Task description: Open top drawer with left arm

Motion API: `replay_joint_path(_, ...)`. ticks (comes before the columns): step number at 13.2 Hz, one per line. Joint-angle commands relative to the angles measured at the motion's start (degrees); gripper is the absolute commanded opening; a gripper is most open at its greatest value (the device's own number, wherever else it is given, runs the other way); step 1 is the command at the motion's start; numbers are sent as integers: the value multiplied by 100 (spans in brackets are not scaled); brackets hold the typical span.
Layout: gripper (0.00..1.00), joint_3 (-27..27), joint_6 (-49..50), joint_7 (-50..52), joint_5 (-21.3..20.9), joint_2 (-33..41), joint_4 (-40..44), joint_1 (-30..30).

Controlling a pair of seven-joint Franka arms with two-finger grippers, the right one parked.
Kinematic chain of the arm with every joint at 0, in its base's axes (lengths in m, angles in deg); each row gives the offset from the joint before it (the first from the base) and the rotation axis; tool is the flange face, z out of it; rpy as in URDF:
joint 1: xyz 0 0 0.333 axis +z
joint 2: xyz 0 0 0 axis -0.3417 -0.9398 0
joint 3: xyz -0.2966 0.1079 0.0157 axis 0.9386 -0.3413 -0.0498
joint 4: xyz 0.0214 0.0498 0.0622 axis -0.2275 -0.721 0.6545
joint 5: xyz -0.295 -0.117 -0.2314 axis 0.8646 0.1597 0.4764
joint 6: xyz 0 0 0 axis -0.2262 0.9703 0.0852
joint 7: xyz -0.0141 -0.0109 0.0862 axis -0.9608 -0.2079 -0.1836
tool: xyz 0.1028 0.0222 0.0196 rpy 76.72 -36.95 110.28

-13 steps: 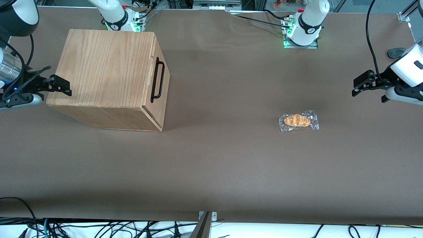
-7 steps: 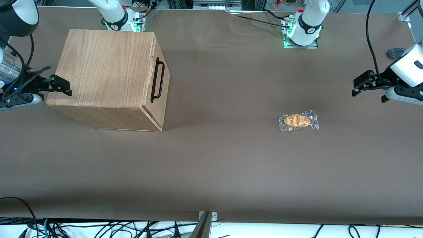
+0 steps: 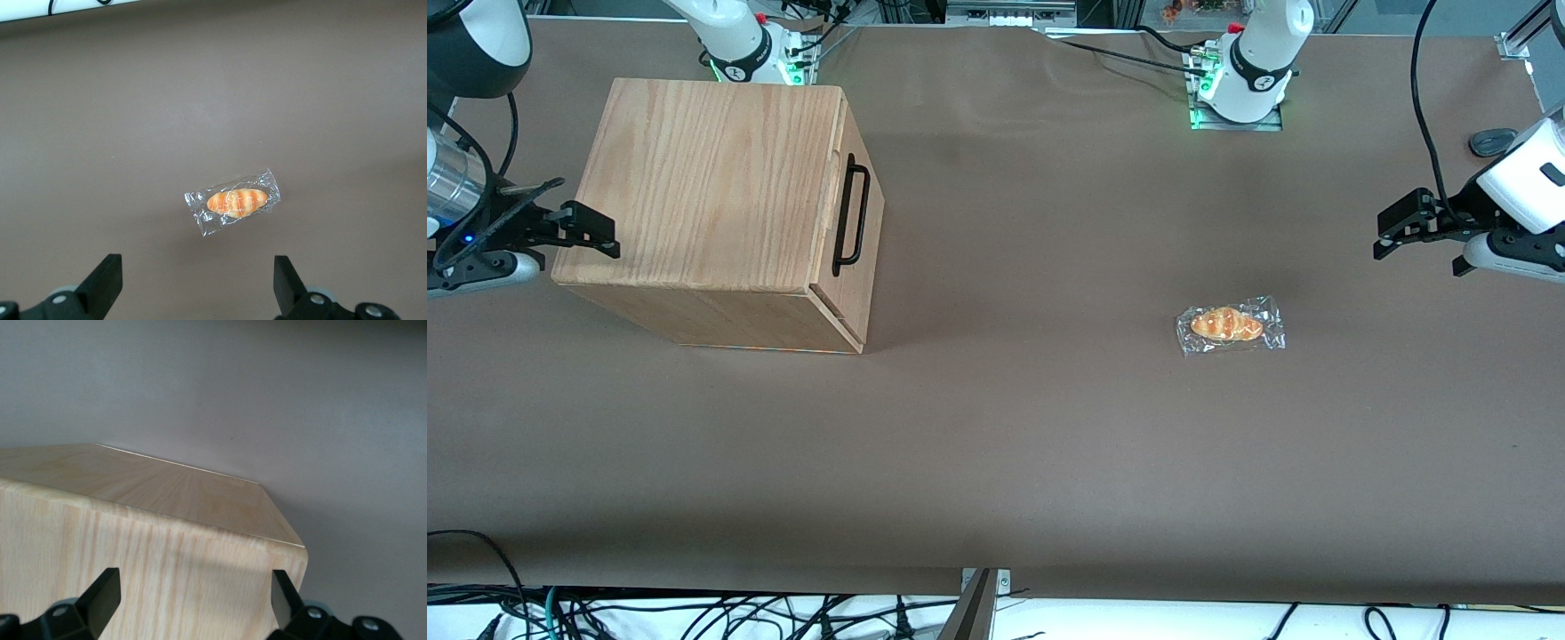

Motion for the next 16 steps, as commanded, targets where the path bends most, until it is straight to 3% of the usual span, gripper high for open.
replay_joint_path(1, 100, 31, 100, -129, -4, 0, 90, 22)
replay_joint_path(16, 100, 66, 82, -16, 5, -35, 90, 13)
